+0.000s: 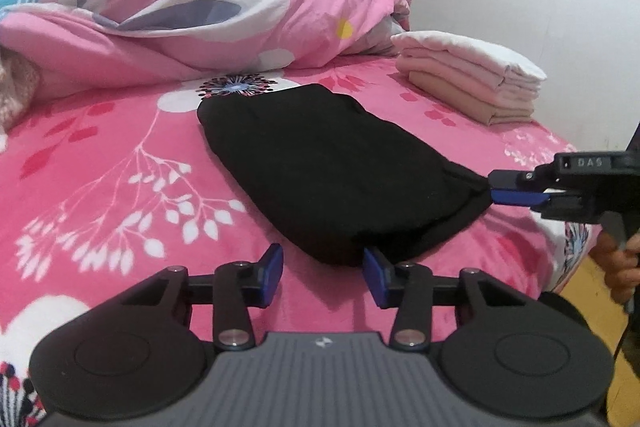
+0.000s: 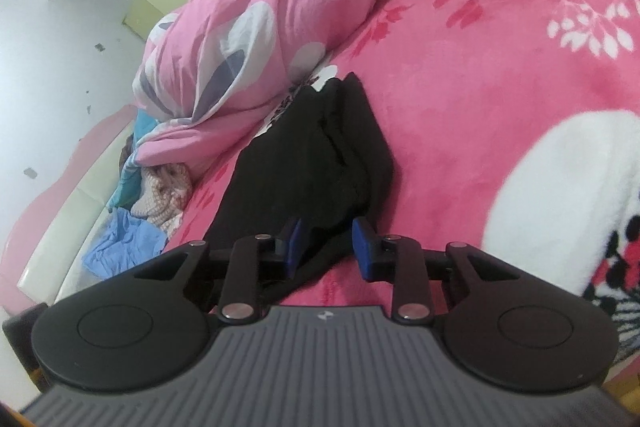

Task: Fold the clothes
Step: 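Grasp the shirt corner with the right gripper while the left gripper grasps the shirt tip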

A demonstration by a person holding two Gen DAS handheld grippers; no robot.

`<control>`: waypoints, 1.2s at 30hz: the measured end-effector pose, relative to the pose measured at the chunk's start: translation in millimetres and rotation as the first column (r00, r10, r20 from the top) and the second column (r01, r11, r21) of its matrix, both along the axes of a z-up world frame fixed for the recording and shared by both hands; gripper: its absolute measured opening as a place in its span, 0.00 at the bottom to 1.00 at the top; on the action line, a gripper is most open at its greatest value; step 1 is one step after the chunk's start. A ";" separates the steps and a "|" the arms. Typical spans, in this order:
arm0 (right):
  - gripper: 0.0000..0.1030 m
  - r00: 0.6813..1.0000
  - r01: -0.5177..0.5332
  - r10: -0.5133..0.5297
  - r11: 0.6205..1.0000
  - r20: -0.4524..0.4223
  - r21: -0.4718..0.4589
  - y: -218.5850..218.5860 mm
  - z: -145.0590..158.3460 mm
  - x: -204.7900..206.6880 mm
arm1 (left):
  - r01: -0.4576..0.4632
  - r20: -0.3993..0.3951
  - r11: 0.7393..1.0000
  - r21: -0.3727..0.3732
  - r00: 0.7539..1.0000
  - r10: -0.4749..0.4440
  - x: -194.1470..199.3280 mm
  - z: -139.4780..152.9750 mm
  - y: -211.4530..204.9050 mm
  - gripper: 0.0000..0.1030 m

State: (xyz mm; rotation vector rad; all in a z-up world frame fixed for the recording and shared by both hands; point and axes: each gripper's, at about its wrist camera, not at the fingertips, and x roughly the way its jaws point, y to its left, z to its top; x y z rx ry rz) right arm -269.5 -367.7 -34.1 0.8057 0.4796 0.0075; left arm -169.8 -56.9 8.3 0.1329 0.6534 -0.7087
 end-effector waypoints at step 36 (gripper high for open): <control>0.04 0.983 0.014 -0.030 0.996 0.183 0.088 -11.5 25.3 24.1 | -0.035 -0.014 0.999 -0.004 0.999 0.035 3.3 -8.4 -23.1 0.43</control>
